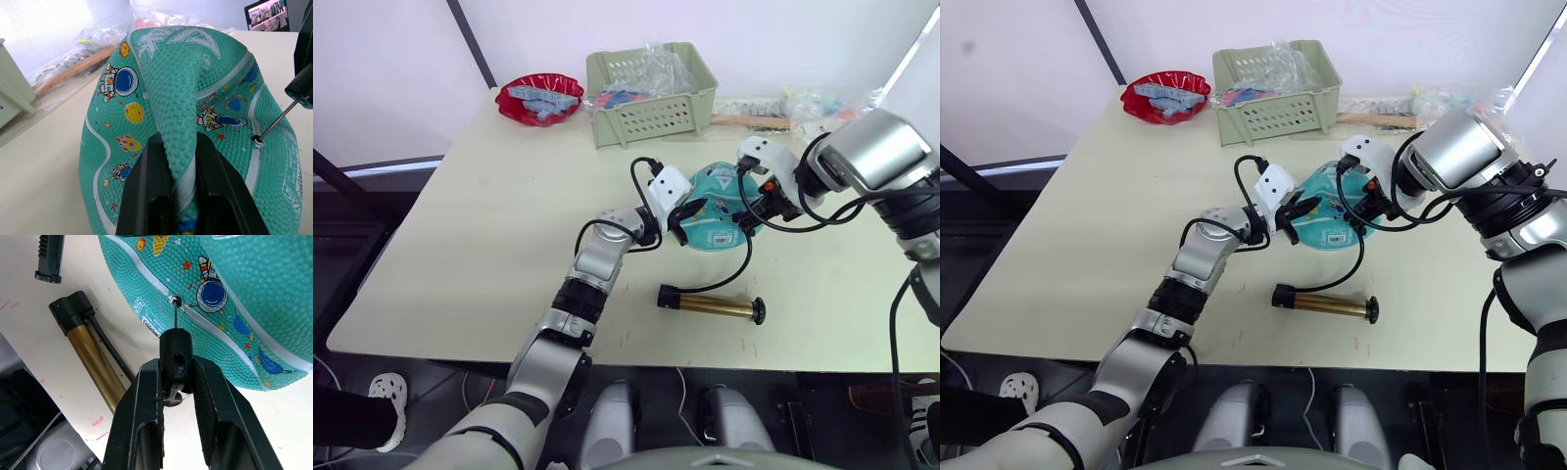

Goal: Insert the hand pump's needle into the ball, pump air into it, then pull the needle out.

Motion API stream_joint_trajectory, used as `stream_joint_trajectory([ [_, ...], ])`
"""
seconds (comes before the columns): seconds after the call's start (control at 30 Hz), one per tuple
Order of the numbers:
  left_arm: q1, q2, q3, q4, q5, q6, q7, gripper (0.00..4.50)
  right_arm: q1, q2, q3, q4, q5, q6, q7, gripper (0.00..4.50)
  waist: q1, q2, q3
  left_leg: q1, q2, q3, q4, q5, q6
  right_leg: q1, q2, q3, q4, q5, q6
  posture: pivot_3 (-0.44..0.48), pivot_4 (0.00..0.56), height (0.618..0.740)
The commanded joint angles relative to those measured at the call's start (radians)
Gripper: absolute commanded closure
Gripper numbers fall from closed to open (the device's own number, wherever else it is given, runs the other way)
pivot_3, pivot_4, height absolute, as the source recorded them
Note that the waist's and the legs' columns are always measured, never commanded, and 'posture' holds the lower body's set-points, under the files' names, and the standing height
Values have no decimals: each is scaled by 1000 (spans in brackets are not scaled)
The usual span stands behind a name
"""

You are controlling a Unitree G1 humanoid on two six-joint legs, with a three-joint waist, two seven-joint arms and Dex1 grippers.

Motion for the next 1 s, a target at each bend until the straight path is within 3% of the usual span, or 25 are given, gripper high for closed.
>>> stream_joint_trajectory([
  [0.03, 18, -15, -31, 14, 10, 16, -7, 4455, 1, -6, -27, -22, -3, 1, 0, 4183, 0, 0, 0, 0, 0, 0, 0, 0, 0, 0, 0, 0, 0, 0, 0, 0, 150, 738],
  [0.63, 31, -29, -26, -6, -9, 17, -19, 4455, -8, 32, 4, 9, -23, 9, -26, 4183, -1, 0, 0, 0, 0, 0, 2, 0, 0, 0, 0, 0, 1, 0, 0, 0, 150, 738],
  [1.0, 36, -66, 9, -53, -67, 111, -38, 4455, -54, 120, 44, 98, -65, -17, -6, 4183, -5, 1, 0, 1, 0, 0, 2, 0, 0, 0, 0, 0, 2, 0, 0, 0, 150, 738],
])
